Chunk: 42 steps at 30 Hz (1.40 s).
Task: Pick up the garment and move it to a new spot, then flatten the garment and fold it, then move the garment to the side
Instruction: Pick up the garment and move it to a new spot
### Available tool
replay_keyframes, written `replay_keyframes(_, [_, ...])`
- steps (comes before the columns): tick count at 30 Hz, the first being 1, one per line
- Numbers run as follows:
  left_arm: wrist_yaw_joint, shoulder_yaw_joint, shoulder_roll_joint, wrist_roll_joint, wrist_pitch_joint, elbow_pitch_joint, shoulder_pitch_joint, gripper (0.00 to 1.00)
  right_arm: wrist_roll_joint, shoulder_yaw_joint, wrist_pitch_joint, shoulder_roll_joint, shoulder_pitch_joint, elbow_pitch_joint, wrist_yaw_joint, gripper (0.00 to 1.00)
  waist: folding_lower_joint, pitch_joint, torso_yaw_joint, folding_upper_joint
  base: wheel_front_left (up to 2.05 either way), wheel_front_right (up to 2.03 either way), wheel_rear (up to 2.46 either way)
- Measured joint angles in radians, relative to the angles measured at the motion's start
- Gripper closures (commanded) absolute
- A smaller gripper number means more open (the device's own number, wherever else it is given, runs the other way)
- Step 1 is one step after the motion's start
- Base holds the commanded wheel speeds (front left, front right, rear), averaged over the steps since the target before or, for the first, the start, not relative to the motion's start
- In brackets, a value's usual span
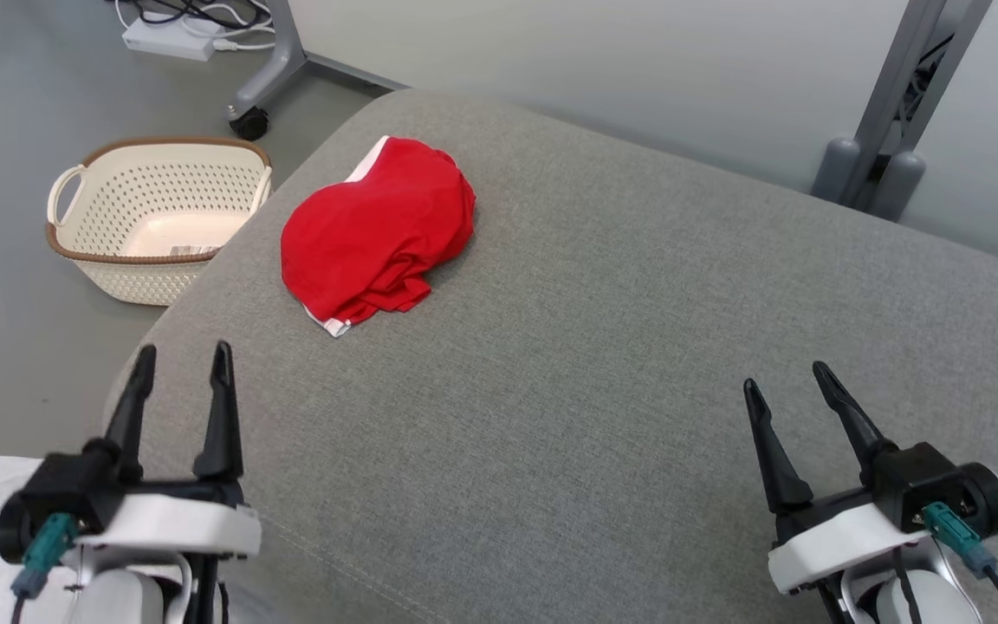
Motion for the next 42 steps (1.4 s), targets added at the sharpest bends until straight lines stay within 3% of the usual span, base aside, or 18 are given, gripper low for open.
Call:
replay_keyframes(5, [-0.039, 0.027, 0.02, 0.018, 0.0, 0.088, -0.154, 0.0, -0.066, -0.002, 0.0, 0.001, -0.045, -0.037, 0.0, 0.0, 0.0, 0.068, -0.017, 0.0, 0.0, 0.0, 0.0])
replay_keyframes(10, [-0.057, -0.025, 0.113, -0.02, 0.004, 0.329, -0.35, 0.0, -0.112, 0.015, 0.0, -0.006, -0.11, -0.077, 0.0, 0.0, 0.0, 0.144, -0.055, 0.0, 0.0, 0.0, 0.0])
replay_keyframes(16, [-0.06, -0.235, 0.219, -0.165, 0.1, 0.495, -0.585, 0.0, -0.13, 0.045, 0.0, -0.031, -0.174, -0.117, 0.0, 0.0, 0.0, 0.225, -0.124, 0.0, 0.0, 0.0, 0.0])
replay_keyframes(19, [-0.06, -0.341, 0.281, -0.272, 0.185, 0.539, -0.677, 0.0, -0.14, 0.069, 0.0, -0.051, -0.195, -0.117, 0.0, 0.0, 0.0, 0.266, -0.154, 0.0, 0.0, 0.0, 0.0])
replay_keyframes(21, [-0.06, -0.433, 0.329, -0.431, 0.296, 0.574, -0.772, 0.0, -0.142, 0.095, 0.0, -0.053, -0.221, -0.117, 0.0, 0.0, 0.0001, 0.313, -0.195, 0.0, 0.0, 0.0, 0.0])
replay_keyframes(25, [-0.06, -0.533, 0.385, -0.525, 0.42, 0.613, -0.827, 0.0, -0.137, 0.112, 0.0, -0.053, -0.232, -0.118, 0.0, 0.0, 0.0, 0.353, -0.233, 0.0, 0.0, 0.0, 0.0])
replay_keyframes(34, [-0.06, -0.626, 0.432, -0.614, 0.533, 0.763, -0.923, 0.0, -0.137, 0.132, 0.0, -0.057, -0.251, -0.119, 0.0, 0.0, 0.0, 0.416, -0.293, 0.0, 0.0, 0.0, 0.0])
replay_keyframes(41, [-0.06, -0.663, 0.411, -0.609, 0.531, 0.9, -0.984, 0.0, -0.137, 0.136, 0.0, -0.056, -0.266, -0.118, 0.0, 0.0, 0.0, 0.443, -0.307, 0.0, 0.0, 0.0, 0.0])
replay_keyframes(42, [-0.06, -0.667, 0.406, -0.611, 0.532, 0.908, -0.986, 0.47, -0.138, 0.136, 0.0, -0.056, -0.269, -0.118, 0.0, 0.0, 0.0, 0.443, -0.307, 0.0, 0.0, 0.0, 0.0])
